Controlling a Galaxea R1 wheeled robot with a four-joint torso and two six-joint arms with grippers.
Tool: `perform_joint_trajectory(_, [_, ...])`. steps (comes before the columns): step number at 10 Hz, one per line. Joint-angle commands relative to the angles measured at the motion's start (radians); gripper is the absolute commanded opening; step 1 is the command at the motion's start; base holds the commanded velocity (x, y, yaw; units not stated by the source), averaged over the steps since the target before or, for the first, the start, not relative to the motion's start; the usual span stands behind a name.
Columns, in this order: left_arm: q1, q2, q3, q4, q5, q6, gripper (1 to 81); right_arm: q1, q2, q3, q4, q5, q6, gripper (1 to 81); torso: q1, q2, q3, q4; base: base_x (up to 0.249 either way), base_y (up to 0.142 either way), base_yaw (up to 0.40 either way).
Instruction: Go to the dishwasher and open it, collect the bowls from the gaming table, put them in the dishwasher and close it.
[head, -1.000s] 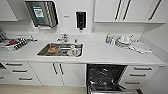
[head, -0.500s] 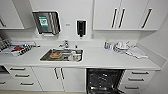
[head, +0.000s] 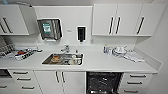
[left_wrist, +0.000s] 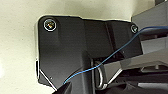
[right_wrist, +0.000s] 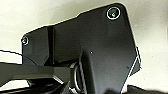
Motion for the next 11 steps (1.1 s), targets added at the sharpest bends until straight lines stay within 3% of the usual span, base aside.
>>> perform_joint_trajectory(1, [-0.032,-0.007,-0.009,0.000,0.053,0.002,81.1,0.037,-0.010,-0.001,0.012,-0.055,-0.002,81.1,-0.062,0.097,-0.002,0.000,0.000,0.000,0.000])
perform_joint_trajectory(5, [-0.032,0.015,-0.037,0.011,0.053,0.002,81.1,0.037,-0.009,-0.001,0.015,-0.052,-0.002,81.1,-0.149,0.230,0.019,0.000,0.000,0.000,0.000])
perform_joint_trajectory(11, [-0.032,0.059,-0.115,0.012,0.053,0.002,81.1,0.036,-0.007,-0.017,0.016,-0.050,-0.002,81.1,-0.262,0.428,0.171,0.000,0.000,0.000,0.000])
